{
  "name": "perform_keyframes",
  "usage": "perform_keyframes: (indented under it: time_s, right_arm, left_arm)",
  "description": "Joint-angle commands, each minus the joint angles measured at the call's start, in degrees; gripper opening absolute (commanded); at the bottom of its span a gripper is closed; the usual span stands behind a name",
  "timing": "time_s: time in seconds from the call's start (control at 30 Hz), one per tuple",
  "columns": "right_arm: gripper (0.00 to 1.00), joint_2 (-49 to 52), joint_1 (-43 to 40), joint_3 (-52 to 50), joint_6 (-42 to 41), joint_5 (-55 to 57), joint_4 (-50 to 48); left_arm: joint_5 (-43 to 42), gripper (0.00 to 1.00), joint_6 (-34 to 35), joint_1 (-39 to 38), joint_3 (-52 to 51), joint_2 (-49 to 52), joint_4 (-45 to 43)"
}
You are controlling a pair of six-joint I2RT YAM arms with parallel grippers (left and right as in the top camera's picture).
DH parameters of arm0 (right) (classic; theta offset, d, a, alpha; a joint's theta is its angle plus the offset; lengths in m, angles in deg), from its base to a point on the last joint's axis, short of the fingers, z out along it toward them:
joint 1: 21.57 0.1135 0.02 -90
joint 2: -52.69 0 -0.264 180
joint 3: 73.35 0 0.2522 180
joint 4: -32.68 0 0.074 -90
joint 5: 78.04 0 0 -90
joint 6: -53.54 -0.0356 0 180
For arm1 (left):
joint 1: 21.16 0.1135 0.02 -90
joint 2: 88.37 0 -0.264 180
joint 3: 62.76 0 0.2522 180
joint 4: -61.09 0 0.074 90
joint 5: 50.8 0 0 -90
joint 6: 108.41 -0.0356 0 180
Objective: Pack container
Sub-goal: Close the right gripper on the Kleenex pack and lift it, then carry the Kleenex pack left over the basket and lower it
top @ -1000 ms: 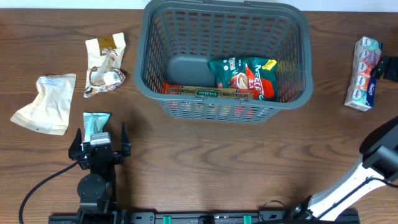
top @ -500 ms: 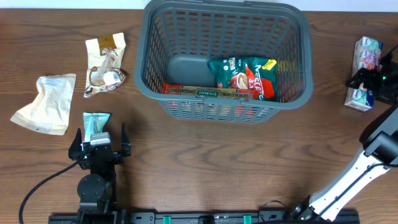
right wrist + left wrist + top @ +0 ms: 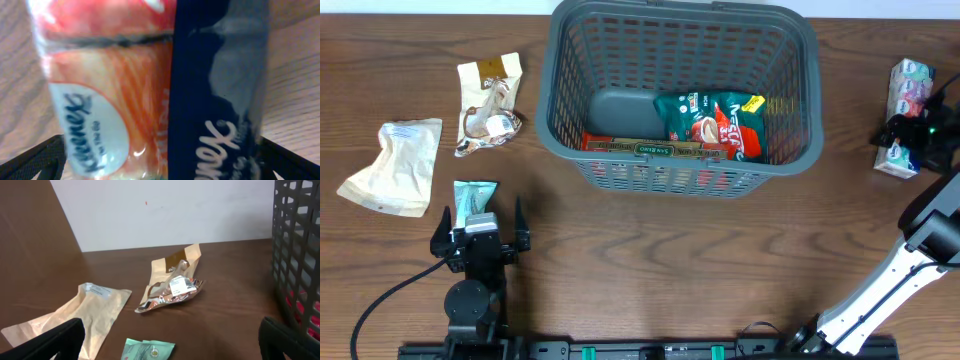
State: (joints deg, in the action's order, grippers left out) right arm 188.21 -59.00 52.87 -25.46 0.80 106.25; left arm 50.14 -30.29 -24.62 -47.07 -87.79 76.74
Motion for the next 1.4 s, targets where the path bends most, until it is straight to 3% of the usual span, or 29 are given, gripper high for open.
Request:
perform_keyframes:
  time_s: [0.0,0.03,0.07,0.1,0.17,0.77,1.07,1.37]
  right_arm:
    - [0.98,-0.13,-0.13,-2.34,0.87,-0.66,-0.81]
    - [0.85,-0.13,-0.13,-2.82,1.44,-0.68,-0.9]
    - [0.5,-0.13,-0.15,-3.15,2.14,-0.68,-0.87]
    - [0.23,-0.13,-0.15,-3.45,2.36,-0.66,-0.83]
    - [0.01,-0.13,-0.15,-3.52,2.36,-0.66,-0.66]
    - [0.01,-4.5,0.7,-3.34,2.12,-6.21,2.29]
    - [0.01,-20.09,2.99,-3.3,0.17,-6.23,0.66]
    - [0.01,-42.14,10.51,-3.28,0.39,-7.5,-1.97]
  left_arm:
    - [1.07,0.99,-0.31,0.28,-1.7,-0.35,1.01]
    - [1.07,0.99,-0.31,0.28,-1.7,-0.35,1.01]
    - [1.07,0.99,-0.31,0.28,-1.7,-0.35,1.01]
    - [1.07,0.99,-0.31,0.28,-1.7,-0.35,1.01]
    - [1.07,0.98,-0.31,0.28,-1.7,-0.35,1.01]
    - [1.07,0.99,-0.31,0.28,-1.7,-0.35,1.01]
    - [1.07,0.99,-0.31,0.28,-1.7,-0.35,1.01]
    - [1.07,0.99,-0.31,0.28,-1.7,-0.35,1.01]
